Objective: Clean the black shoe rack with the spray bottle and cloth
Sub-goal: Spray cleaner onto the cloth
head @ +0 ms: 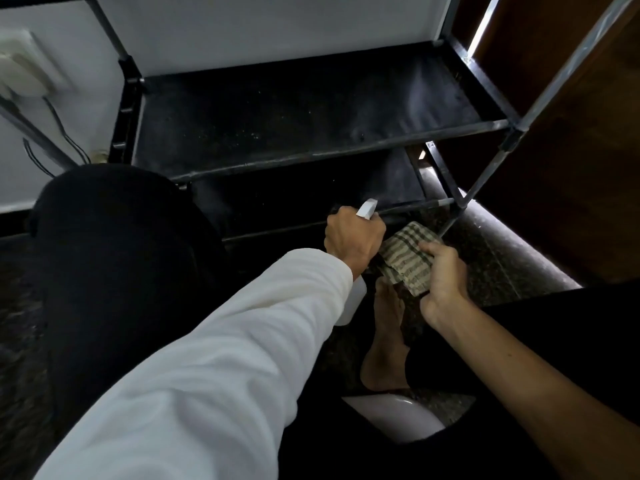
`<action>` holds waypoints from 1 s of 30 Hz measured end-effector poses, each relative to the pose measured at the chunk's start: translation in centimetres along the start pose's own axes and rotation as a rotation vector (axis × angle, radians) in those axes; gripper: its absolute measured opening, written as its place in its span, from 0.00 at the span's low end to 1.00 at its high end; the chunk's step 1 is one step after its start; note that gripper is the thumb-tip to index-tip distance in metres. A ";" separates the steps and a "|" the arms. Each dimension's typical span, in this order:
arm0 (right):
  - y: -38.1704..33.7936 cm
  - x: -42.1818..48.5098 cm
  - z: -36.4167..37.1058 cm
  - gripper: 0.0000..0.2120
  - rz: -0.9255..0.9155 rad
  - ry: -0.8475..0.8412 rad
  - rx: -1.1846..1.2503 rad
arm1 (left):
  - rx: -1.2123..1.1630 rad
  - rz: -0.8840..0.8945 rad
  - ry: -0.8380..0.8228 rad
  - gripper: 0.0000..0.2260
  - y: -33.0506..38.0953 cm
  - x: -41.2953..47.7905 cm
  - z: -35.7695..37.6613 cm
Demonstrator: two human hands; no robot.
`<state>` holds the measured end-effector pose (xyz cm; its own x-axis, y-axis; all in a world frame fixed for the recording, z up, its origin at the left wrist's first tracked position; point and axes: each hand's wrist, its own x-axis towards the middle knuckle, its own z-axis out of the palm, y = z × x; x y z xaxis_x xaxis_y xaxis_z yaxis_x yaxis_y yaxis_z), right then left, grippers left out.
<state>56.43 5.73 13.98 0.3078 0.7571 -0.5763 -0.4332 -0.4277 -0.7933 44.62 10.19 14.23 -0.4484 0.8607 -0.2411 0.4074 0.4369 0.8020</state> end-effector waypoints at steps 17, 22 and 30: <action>2.8 1.0 2.8 0.12 0.042 0.009 -0.117 | 0.055 -0.141 0.040 0.15 -6.2 0.4 -1.9; 4.8 0.8 4.7 0.12 0.053 -0.015 -0.178 | 0.077 -0.213 0.118 0.13 -10.0 1.0 -4.5; 7.5 0.2 7.2 0.05 0.066 -0.049 -0.321 | 0.032 -0.312 0.195 0.16 -14.2 1.2 -8.5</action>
<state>47.13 6.25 9.37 0.2435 0.7424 -0.6242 -0.1597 -0.6040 -0.7808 31.54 2.77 7.16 -0.6966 0.6205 -0.3601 0.2507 0.6809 0.6881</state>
